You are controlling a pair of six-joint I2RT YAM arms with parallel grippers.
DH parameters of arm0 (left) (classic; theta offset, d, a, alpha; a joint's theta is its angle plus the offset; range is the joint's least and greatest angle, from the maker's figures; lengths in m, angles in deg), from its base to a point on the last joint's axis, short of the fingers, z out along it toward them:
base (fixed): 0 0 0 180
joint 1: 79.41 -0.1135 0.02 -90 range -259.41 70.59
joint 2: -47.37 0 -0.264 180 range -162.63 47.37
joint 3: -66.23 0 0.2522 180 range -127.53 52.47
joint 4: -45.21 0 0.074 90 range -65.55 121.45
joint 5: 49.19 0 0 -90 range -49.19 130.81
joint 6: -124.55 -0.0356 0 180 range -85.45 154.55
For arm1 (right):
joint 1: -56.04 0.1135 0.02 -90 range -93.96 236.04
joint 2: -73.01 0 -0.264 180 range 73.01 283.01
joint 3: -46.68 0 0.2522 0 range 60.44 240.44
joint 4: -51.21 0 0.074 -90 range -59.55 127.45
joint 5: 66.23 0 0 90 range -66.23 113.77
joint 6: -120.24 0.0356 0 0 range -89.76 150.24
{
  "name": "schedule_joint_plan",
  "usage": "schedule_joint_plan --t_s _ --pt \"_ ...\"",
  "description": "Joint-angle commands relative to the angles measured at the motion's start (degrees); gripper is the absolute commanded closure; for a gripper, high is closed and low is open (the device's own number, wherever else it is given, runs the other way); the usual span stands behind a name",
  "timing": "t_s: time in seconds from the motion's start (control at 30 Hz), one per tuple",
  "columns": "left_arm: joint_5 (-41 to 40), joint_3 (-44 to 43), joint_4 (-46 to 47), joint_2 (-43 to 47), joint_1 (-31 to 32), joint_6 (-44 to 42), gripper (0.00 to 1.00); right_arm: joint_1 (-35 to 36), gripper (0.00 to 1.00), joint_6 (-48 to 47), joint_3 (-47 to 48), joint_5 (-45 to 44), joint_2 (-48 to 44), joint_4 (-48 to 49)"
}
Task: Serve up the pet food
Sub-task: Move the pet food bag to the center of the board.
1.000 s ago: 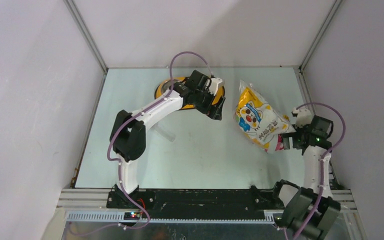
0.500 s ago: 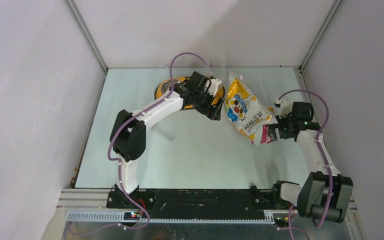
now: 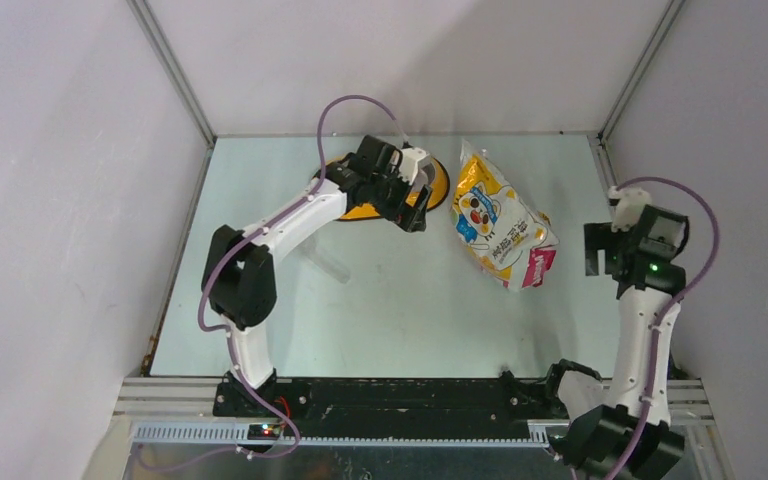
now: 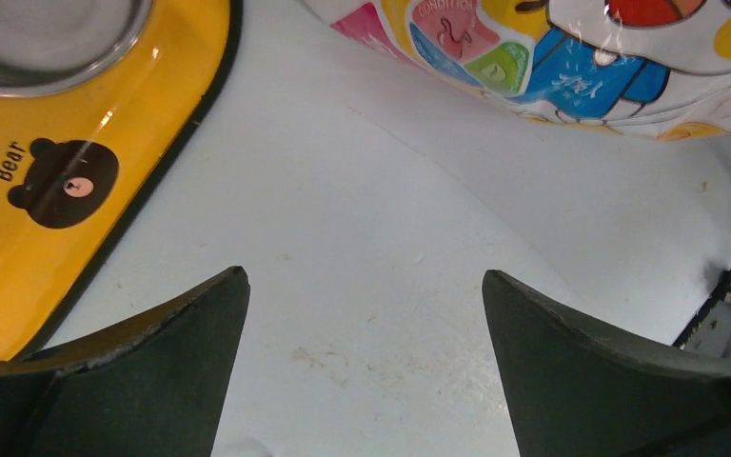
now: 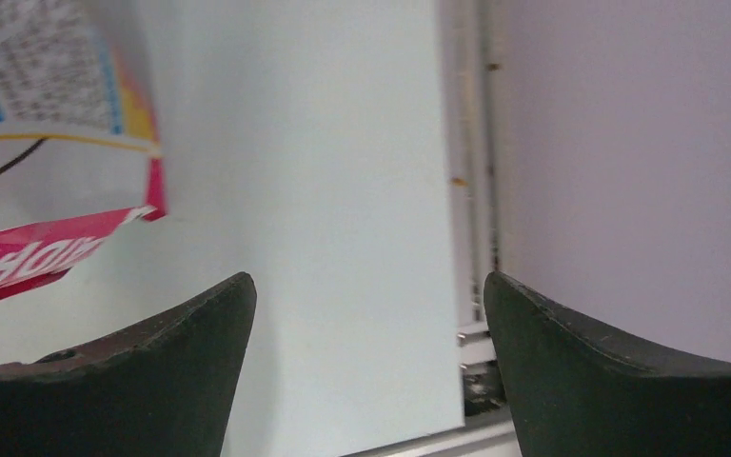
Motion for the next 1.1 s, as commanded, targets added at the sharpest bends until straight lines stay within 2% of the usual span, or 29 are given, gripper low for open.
schedule_joint_plan --t_s 0.0,0.13,0.3,0.4,0.6,0.77,1.07 --pt "0.2 2.4 6.4 3.2 0.0 2.1 0.00 -5.2 0.07 -1.6 4.2 -0.6 -1.3 -0.8" --pt "-1.0 2.5 8.7 2.4 0.8 4.3 0.00 -4.0 0.09 3.8 7.6 1.7 3.5 2.1" --pt "0.2 0.8 9.4 0.5 1.6 5.4 0.00 2.1 0.09 12.8 13.1 1.8 12.2 8.1" --pt "0.8 -0.6 9.3 -1.3 2.5 5.7 0.00 4.7 0.10 16.7 17.2 1.3 20.4 12.7" --pt "2.8 -1.3 11.1 -3.5 3.4 8.0 0.00 7.1 0.12 25.2 27.2 4.2 36.3 14.8" --pt "4.8 -0.4 13.7 -3.6 3.8 10.0 0.00 10.2 0.13 26.1 32.2 6.8 45.5 13.4" --pt "5.3 1.2 17.9 -4.1 5.3 15.9 0.01 14.1 0.14 25.5 33.5 10.9 53.3 12.1"
